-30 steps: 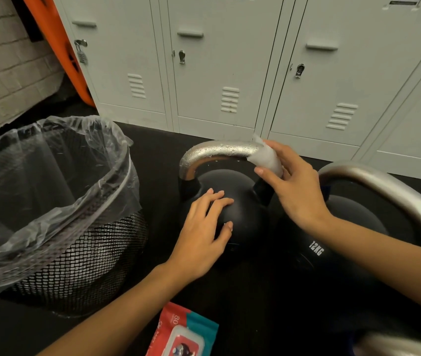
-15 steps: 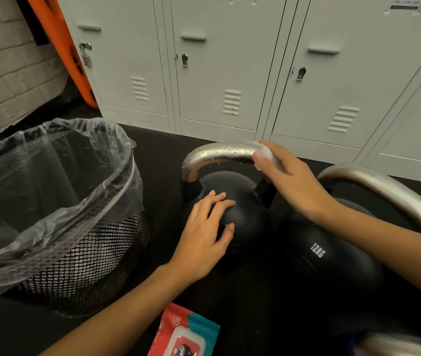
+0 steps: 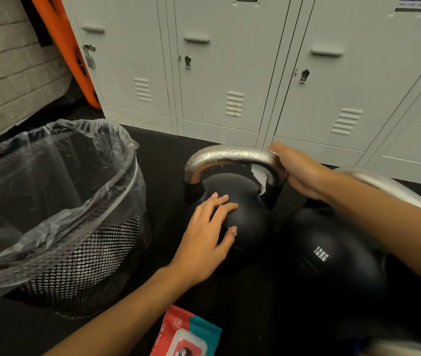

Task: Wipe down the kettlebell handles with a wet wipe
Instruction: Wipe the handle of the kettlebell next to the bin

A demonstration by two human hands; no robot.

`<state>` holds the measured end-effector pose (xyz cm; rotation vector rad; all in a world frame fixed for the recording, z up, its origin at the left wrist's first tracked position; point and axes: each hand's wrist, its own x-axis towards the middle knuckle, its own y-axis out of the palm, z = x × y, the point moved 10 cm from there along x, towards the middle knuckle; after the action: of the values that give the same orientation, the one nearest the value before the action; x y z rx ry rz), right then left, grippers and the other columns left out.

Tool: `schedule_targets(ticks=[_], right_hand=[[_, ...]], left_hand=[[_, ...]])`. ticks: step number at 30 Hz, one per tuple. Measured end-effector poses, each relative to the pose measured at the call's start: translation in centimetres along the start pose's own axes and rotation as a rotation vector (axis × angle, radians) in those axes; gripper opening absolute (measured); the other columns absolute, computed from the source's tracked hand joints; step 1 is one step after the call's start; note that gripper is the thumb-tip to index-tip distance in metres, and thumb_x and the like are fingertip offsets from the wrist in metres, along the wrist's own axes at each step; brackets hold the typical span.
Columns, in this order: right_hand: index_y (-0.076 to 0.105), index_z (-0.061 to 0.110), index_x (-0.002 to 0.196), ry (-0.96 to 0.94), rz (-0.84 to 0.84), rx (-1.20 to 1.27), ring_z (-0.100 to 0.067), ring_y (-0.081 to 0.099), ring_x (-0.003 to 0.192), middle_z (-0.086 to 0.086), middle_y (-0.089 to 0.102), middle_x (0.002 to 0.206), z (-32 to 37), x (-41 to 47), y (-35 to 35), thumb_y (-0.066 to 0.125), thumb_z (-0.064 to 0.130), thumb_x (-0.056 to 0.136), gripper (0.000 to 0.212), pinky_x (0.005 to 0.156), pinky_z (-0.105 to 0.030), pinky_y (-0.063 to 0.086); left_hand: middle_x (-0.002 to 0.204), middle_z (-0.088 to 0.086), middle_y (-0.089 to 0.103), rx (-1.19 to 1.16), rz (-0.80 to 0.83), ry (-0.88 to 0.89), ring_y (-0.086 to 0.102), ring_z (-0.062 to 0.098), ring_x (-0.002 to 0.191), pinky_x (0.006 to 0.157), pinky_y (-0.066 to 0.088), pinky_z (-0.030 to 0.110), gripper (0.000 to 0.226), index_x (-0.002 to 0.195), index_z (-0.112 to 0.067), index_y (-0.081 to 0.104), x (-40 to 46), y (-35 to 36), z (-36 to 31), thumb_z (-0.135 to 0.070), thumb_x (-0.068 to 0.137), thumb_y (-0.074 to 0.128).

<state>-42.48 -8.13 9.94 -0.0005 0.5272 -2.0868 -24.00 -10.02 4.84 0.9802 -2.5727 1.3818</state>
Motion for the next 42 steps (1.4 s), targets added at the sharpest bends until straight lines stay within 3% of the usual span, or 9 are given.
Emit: schedule_targets(ticks=[3, 7, 11, 19, 26, 29, 34, 38, 42], right_hand=[[0.055, 0.017, 0.081, -0.035, 0.067, -0.241, -0.022, 0.052, 0.077, -0.008, 0.059, 0.08, 2.2, 0.6, 0.9, 0.035, 0.032, 0.098, 0.03, 0.076, -0.036, 0.039], [0.057, 0.016, 0.086, -0.042, 0.116, -0.424, -0.017, 0.05, 0.072, -0.005, 0.058, 0.083, 4.3, 0.9, 1.9, 0.033, 0.028, 0.101, 0.03, 0.068, -0.032, 0.038], [0.055, 0.019, 0.084, -0.094, 0.132, -0.479, -0.021, 0.05, 0.082, -0.007, 0.058, 0.089, 5.5, 1.3, 2.7, 0.033, 0.029, 0.1, 0.029, 0.08, -0.036, 0.039], [0.05, 0.017, 0.076, 0.034, 0.091, -0.072, -0.019, 0.049, 0.068, -0.007, 0.053, 0.074, 0.6, 0.7, 0.6, 0.031, 0.02, 0.102, 0.032, 0.067, -0.029, 0.04], [0.06, 0.015, 0.093, -0.142, 0.075, -0.34, -0.021, 0.052, 0.081, -0.009, 0.06, 0.093, 4.4, 0.8, 1.6, 0.031, 0.023, 0.102, 0.032, 0.077, -0.035, 0.039], [0.065, 0.009, 0.097, -0.107, 0.061, -0.164, -0.03, 0.059, 0.089, -0.016, 0.066, 0.096, 2.6, 0.3, 0.6, 0.035, 0.028, 0.1, 0.036, 0.089, -0.038, 0.044], [0.069, 0.022, 0.093, -0.115, 0.085, -0.045, -0.017, 0.057, 0.091, 0.001, 0.069, 0.09, -0.3, -0.8, -0.5, 0.029, 0.026, 0.103, 0.042, 0.083, -0.029, 0.041], [0.067, 0.029, 0.118, -0.262, -0.012, -0.273, -0.01, 0.056, 0.108, 0.011, 0.063, 0.118, 2.7, -2.2, -0.5, 0.033, 0.032, 0.105, 0.037, 0.093, -0.024, 0.038], [0.059, 0.038, 0.129, -0.465, -0.013, -0.347, 0.019, 0.053, 0.089, 0.028, 0.059, 0.111, 5.2, -4.3, 1.3, 0.036, 0.032, 0.106, 0.033, 0.078, -0.007, 0.037]], left_hand=[[0.148, -0.013, 0.031, 0.002, -0.017, 0.013, 0.008, -0.003, 0.143, 0.114, 0.011, 0.017, 0.044, 0.14, -0.027, 0.043, 0.0, 0.0, 0.0, -0.031, 0.097, 0.053], [0.148, -0.013, 0.03, -0.002, -0.024, 0.019, 0.01, 0.001, 0.144, 0.117, 0.017, 0.026, 0.044, 0.14, -0.027, 0.043, -0.1, 0.1, 0.2, -0.032, 0.097, 0.052], [0.148, -0.013, 0.028, 0.009, -0.015, 0.034, 0.008, -0.001, 0.144, 0.116, 0.014, 0.024, 0.045, 0.141, -0.028, 0.041, -0.1, 0.2, 0.2, -0.034, 0.097, 0.049], [0.149, -0.011, 0.028, 0.025, 0.006, 0.054, 0.01, 0.003, 0.145, 0.116, 0.016, 0.024, 0.046, 0.142, -0.026, 0.041, -0.1, 0.2, 0.3, -0.034, 0.098, 0.05], [0.149, -0.011, 0.029, 0.027, -0.001, 0.06, 0.011, 0.004, 0.145, 0.117, 0.017, 0.026, 0.046, 0.142, -0.026, 0.041, -0.1, 0.2, 0.3, -0.035, 0.097, 0.05], [0.15, -0.01, 0.029, 0.03, 0.003, 0.058, 0.01, 0.003, 0.145, 0.116, 0.017, 0.026, 0.046, 0.142, -0.026, 0.041, -0.2, 0.1, 0.3, -0.034, 0.098, 0.051], [0.151, -0.009, 0.029, 0.028, 0.01, 0.052, 0.01, 0.005, 0.146, 0.118, 0.019, 0.031, 0.046, 0.142, -0.027, 0.04, -0.1, 0.1, 0.4, -0.034, 0.098, 0.051], [0.151, -0.01, 0.029, 0.031, 0.008, 0.048, 0.01, 0.005, 0.146, 0.119, 0.022, 0.034, 0.047, 0.143, -0.027, 0.04, -0.1, 0.2, 0.4, -0.034, 0.098, 0.051], [0.151, -0.011, 0.028, 0.034, 0.01, 0.045, 0.01, 0.005, 0.146, 0.119, 0.023, 0.037, 0.047, 0.143, -0.027, 0.039, -0.1, 0.3, 0.6, -0.034, 0.098, 0.051]])
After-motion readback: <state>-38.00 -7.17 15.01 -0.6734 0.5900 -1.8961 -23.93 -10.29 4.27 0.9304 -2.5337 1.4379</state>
